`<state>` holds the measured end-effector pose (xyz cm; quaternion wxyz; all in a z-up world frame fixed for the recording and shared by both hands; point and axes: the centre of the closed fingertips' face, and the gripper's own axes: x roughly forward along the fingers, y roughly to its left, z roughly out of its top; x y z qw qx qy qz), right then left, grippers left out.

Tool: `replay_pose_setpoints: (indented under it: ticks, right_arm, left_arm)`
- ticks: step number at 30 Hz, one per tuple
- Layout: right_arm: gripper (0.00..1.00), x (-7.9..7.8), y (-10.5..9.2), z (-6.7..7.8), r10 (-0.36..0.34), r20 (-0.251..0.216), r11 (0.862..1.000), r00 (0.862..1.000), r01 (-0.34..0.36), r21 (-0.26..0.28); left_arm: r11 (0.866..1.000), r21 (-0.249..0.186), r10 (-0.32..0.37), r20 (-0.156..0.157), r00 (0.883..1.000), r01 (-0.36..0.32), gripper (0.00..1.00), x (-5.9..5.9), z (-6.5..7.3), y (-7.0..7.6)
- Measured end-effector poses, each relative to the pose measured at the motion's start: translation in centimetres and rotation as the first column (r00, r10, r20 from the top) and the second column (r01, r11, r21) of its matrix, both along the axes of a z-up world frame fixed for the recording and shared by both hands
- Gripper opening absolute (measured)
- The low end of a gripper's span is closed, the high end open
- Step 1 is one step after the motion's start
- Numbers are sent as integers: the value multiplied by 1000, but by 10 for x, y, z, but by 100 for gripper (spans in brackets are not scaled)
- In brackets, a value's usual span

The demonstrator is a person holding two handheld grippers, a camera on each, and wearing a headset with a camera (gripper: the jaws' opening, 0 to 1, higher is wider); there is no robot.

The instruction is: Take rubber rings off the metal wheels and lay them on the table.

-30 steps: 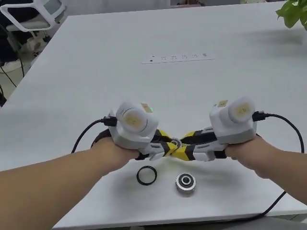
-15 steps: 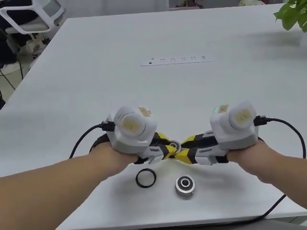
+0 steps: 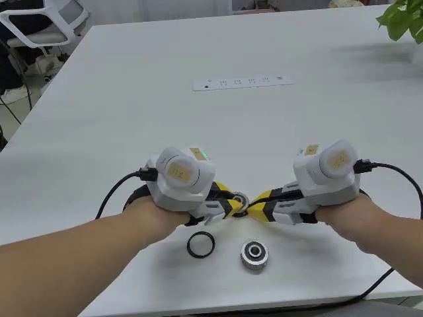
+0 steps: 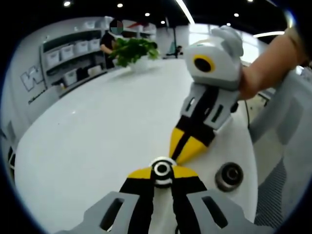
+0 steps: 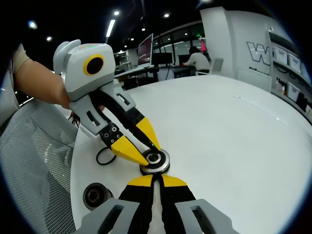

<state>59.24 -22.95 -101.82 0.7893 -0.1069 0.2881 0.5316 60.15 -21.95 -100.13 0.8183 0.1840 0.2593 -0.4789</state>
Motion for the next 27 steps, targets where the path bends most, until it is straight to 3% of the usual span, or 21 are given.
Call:
replay_pose_setpoints:
  ticks: [9,12,14,18,23,27]
  right_arm:
    - [0,4,-3,2,-63,-55,997,997,65,34]
    - [0,8,-6,6,-120,-107,989,987,129,78]
    - [0,9,-7,8,-139,-115,984,984,150,92]
    - [0,7,-5,12,-156,-136,979,978,172,110]
    - [0,11,-5,15,-193,-196,961,962,225,161]
    - [0,9,-3,18,-192,-207,957,959,230,176]
  left_arm:
    - [1000,1,4,-3,1000,-4,13,0,0,1]
    - [1000,1,7,-5,1000,-7,13,0,0,1]
    - [1000,1,8,-7,1000,-8,13,-1,0,0]
    - [1000,1,13,-6,1000,-13,13,-2,0,0]
    - [1000,12,6,3,1000,-6,13,-1,0,-1]
    - [1000,14,9,4,1000,-10,13,-1,0,-1]
